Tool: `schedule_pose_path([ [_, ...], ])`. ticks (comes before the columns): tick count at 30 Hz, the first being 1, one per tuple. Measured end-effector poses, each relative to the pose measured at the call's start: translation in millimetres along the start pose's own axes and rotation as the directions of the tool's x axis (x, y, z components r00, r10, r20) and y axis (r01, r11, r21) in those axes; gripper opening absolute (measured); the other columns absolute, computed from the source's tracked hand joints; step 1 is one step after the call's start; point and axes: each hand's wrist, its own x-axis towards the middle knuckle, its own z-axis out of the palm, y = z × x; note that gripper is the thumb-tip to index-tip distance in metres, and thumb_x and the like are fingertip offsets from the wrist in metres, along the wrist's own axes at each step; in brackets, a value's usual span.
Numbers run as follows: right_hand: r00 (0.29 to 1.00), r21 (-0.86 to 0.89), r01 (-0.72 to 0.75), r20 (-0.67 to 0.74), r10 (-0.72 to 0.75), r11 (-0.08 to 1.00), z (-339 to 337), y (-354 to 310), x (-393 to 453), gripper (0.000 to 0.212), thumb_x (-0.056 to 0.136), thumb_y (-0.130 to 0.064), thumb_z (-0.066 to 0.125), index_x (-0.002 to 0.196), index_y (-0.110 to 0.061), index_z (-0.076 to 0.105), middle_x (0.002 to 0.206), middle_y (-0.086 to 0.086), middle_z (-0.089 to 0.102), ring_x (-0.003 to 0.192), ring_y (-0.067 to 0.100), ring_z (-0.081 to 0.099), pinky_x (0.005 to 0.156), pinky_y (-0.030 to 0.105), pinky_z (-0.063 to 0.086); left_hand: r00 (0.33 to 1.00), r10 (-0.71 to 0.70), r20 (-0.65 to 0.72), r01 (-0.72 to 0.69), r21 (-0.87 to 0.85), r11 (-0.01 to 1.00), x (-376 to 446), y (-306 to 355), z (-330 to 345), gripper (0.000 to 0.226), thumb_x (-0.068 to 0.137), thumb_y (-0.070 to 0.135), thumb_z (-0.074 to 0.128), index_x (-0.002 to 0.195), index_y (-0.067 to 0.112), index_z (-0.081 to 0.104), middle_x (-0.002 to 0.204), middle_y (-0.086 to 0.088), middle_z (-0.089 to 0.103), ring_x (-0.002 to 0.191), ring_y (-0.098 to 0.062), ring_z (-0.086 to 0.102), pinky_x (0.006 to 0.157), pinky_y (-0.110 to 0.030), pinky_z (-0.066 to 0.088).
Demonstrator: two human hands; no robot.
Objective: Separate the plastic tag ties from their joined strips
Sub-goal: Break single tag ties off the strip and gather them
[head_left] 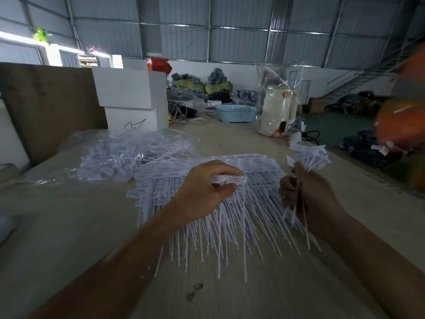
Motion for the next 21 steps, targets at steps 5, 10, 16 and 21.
schedule_pose_path([
  [5,0.994,-0.116,0.025,0.108,-0.012,0.993,0.1,7.3,-4.3,0.022,0.104,-0.039,0.048,0.094,-0.019,0.045,0.063,-0.004,0.023,0.048,0.010,0.019,0.040,0.022,0.017,0.999,-0.017,-0.050,0.016,-0.027,1.000,0.4,1.9,4.7,0.028,0.086,0.007,0.073,0.113,0.015,0.074,0.106,0.004,0.071,0.094,-0.005,0.065,0.079,-0.013,0.048],
  [10,0.966,-0.270,0.022,0.255,0.049,0.962,10.7,14.0,-14.0,0.036,0.091,-0.046,0.064,0.101,-0.012,0.066,0.068,0.004,0.020,0.050,0.012,0.022,0.041,0.023,0.022,0.993,0.001,-0.118,-0.010,-0.075,0.997,0.0,7.2,9.7,0.026,0.080,0.008,0.079,0.105,0.014,0.075,0.096,0.008,0.072,0.088,-0.004,0.066,0.076,-0.017,0.051],
  [16,0.962,-0.280,0.039,0.271,0.040,0.959,14.5,15.1,-19.3,0.028,0.094,-0.033,0.064,0.069,-0.020,0.068,0.059,-0.001,0.025,0.047,0.011,0.021,0.040,0.022,0.021,0.995,0.036,-0.089,-0.044,-0.082,0.996,-1.7,8.3,15.3,0.018,0.081,0.014,0.079,0.097,0.015,0.071,0.093,0.011,0.072,0.090,-0.003,0.067,0.077,-0.023,0.054],
  [21,0.973,-0.220,0.060,0.229,-0.009,0.974,7.2,15.4,-11.8,0.027,0.098,-0.030,0.061,0.075,-0.015,0.065,0.058,-0.004,0.019,0.047,0.013,0.017,0.039,0.023,0.022,0.993,0.089,-0.082,-0.085,0.052,0.995,-2.6,-0.2,10.5,0.023,0.090,0.013,0.070,0.113,0.018,0.071,0.105,0.007,0.072,0.093,-0.001,0.065,0.083,-0.023,0.055],
])
